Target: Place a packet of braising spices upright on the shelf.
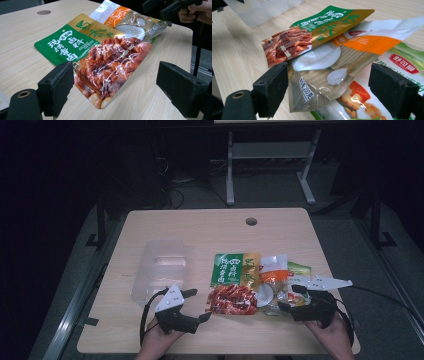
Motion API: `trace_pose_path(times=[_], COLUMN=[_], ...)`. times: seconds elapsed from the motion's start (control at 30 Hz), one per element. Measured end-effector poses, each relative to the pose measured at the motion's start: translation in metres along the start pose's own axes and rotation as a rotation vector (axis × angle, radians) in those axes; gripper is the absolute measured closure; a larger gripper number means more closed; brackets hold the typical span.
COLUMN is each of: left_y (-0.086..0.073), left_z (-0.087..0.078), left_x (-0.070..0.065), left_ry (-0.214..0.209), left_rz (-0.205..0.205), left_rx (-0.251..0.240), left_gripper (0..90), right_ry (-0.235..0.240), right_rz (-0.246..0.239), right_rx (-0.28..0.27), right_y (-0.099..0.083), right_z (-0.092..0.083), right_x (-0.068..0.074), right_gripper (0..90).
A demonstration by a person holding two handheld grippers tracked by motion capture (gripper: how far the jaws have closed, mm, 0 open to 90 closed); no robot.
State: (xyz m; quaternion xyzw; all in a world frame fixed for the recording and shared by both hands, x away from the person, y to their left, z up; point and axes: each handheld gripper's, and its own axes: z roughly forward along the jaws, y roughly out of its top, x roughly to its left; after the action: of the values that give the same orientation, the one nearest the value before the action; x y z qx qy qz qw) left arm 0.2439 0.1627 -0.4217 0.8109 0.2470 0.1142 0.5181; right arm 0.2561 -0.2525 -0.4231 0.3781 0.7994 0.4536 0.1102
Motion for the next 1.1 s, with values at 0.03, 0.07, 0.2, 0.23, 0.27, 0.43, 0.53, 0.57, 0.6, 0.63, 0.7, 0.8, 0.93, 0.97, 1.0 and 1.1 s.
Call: trace_pose_path(times=[0.03,0.07,0.2,0.23,0.27,0.43,0.53,0.57,0.6,0.63,0.7,0.8,0.93,0.97,1.0,1.1], left_y=[0.0,0.001,0.007,0.008,0.012,0.02,0.028,0.03,0.033,0.036,0.039,0.041,0.041,0.041,0.04,0.038], left_z=[0.0,0.001,0.004,0.004,0.005,0.007,0.009,0.01,0.012,0.014,0.019,0.027,0.036,0.039,0.046,0.053], left_x=[0.0,0.0,-0.001,-0.002,-0.003,-0.004,-0.004,-0.004,-0.004,-0.005,-0.005,-0.003,0.002,0.003,0.004,0.005], left_ry=[0.0,0.0,0.002,0.006,0.001,-0.005,-0.008,-0.008,-0.008,-0.013,-0.012,-0.014,0.001,0.004,0.006,0.006], left_rz=[0.0,0.0,-0.013,-0.008,-0.009,-0.005,0.006,0.01,0.007,0.001,0.002,-0.006,-0.022,-0.019,-0.019,-0.031], left_rx=[0.0,0.001,-0.004,-0.01,-0.018,-0.018,-0.03,-0.032,-0.033,-0.032,-0.029,-0.022,-0.002,0.005,0.023,0.04], left_gripper=[13.9,14.2,14.3,14.3,14.4,14.9,16.8,18.0,18.6,18.8,19.4,22.0,22.3,22.7,24.4,31.9], right_ry=[0.0,0.001,0.008,0.008,0.022,0.042,0.05,0.057,0.06,0.068,0.076,0.08,0.077,0.069,0.07,0.065], right_rz=[0.0,0.004,0.007,0.007,0.009,0.004,0.01,0.013,0.002,0.004,-0.015,-0.017,-0.022,-0.019,-0.012,-0.014], right_rx=[0.0,-0.008,-0.01,-0.01,-0.019,-0.016,-0.011,-0.016,-0.02,-0.014,-0.003,0.019,0.038,0.051,0.063,0.101], right_y=[0.0,0.001,0.005,0.005,0.008,0.018,0.029,0.034,0.037,0.042,0.051,0.07,0.082,0.089,0.093,0.101], right_z=[0.0,-0.001,-0.003,-0.003,-0.003,-0.002,-0.002,-0.002,-0.001,-0.001,0.002,0.012,0.022,0.029,0.032,0.045], right_x=[0.0,0.0,0.001,0.001,0.002,0.004,0.004,0.004,0.003,0.003,0.003,0.0,-0.005,-0.007,-0.007,-0.009], right_gripper=[15.3,14.3,13.9,13.9,13.9,13.9,13.8,13.8,13.8,13.9,14.0,14.0,14.0,14.0,14.2,14.8])
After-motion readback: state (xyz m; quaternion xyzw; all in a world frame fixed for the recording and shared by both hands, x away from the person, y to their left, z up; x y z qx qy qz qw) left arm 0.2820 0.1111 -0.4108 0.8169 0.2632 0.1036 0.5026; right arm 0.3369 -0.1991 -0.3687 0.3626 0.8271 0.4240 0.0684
